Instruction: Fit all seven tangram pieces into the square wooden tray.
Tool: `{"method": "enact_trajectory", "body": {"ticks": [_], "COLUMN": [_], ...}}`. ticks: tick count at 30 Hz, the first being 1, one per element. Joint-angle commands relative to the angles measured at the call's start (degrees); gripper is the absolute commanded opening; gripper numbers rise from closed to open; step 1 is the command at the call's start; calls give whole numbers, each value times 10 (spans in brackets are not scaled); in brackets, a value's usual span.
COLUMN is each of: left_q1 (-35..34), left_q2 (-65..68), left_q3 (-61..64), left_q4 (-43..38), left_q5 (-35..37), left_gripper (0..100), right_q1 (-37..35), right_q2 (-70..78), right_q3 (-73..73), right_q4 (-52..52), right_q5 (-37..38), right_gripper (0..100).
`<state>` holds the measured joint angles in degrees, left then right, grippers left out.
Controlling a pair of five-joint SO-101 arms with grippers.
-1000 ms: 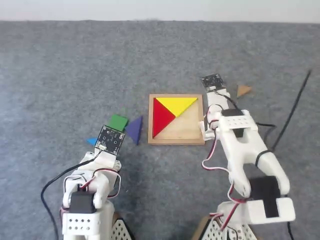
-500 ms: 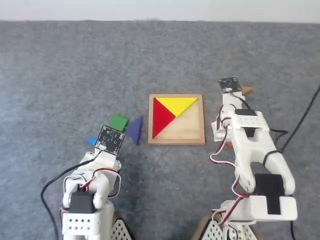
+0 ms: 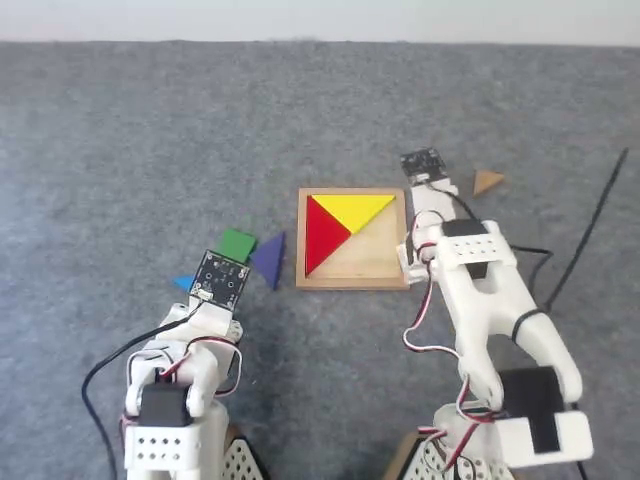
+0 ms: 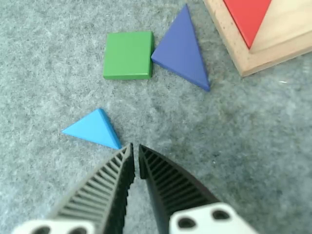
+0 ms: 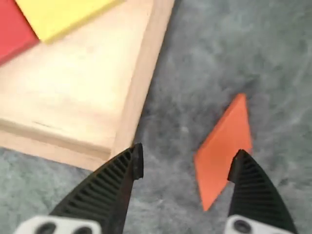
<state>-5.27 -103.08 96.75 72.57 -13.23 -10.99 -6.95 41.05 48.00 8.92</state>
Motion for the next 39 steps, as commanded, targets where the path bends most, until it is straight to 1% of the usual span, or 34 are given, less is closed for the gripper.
{"method": "enact_trajectory", "body": {"ticks": [1, 6, 11, 13, 18, 24, 27, 30, 33, 36, 39], "left_q1": [-3, -3, -3, -3, -3, -3, -3, -3, -3, -3, -3], "left_q2": [-13, -13, -13, -13, -13, -13, -13, -13, -13, -13, -13], "left_q3": [-4, -4, -4, -4, -4, -4, -4, -4, -4, -4, -4], "left_q4": [2, 2, 2, 2, 2, 2, 2, 2, 2, 2, 2], "left_q5": [-6, -6, -6, -6, -6, -6, -6, -6, -6, -6, -6], "left_gripper": [16, 16, 16, 16, 16, 16, 16, 16, 16, 16, 16], "right_q1": [10, 44, 51, 66, 109, 110, 96, 75, 37, -9, -19], "right_q2": [42, 119, 129, 129, 129, 129, 101, 22, -43, -39, 9], "right_q3": [-20, -100, -108, -108, -110, -111, -111, -106, -94, -88, -88], "right_q4": [-2, 58, 62, 63, 58, 57, 56, 61, 57, 56, 45], "right_q5": [5, 4, -5, -16, -12, -11, -11, -12, -12, -15, -17], "right_gripper": [284, 284, 284, 284, 284, 284, 284, 284, 284, 284, 284]}}
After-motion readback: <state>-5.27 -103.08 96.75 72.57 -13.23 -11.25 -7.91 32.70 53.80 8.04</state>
